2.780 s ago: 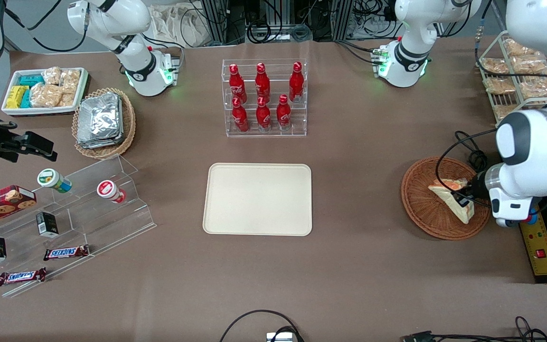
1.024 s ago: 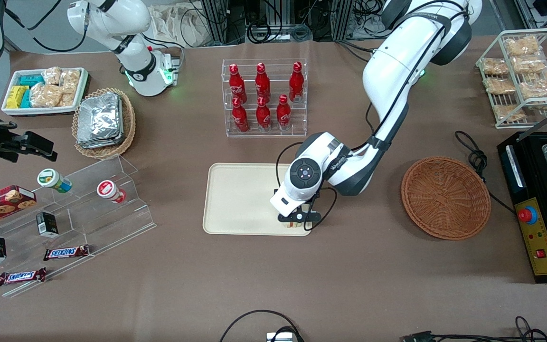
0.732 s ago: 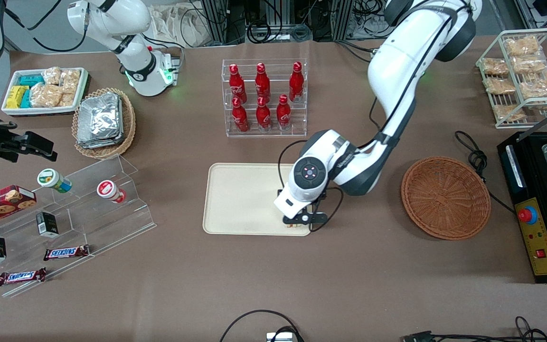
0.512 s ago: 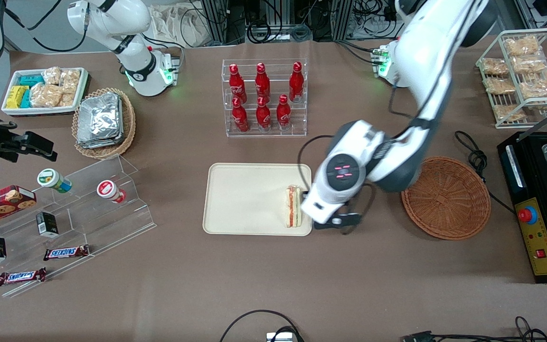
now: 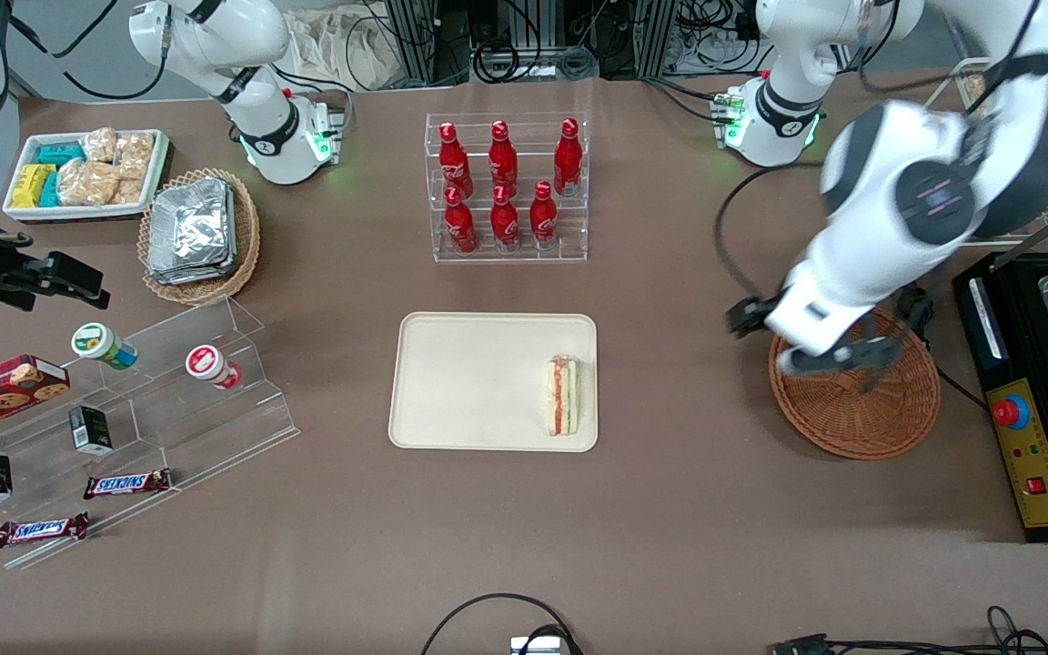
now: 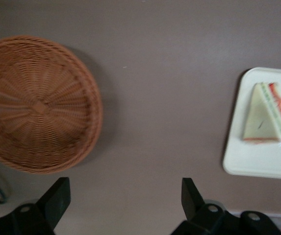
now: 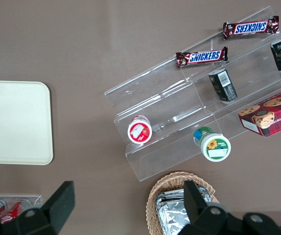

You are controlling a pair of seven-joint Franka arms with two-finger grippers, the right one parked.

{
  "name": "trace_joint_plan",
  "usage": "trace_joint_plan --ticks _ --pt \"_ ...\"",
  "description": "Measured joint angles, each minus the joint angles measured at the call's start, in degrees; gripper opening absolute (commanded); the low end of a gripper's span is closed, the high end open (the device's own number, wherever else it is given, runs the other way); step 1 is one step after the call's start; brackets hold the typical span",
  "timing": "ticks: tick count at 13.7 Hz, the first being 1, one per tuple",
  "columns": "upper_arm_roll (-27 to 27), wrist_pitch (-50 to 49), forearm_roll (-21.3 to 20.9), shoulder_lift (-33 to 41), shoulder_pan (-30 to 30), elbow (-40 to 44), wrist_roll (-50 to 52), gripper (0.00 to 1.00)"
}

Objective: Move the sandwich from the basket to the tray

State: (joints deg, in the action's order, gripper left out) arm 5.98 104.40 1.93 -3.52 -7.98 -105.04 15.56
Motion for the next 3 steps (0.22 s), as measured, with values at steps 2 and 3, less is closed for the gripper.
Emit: trace_joint_plan --ticks 2,3 --pt "-5.7 -3.4 0.5 4.0 0.3 -2.2 -9.4 1.00" --pt "-7.9 -5.0 0.5 4.6 0.5 -1.8 -13.3 1.00"
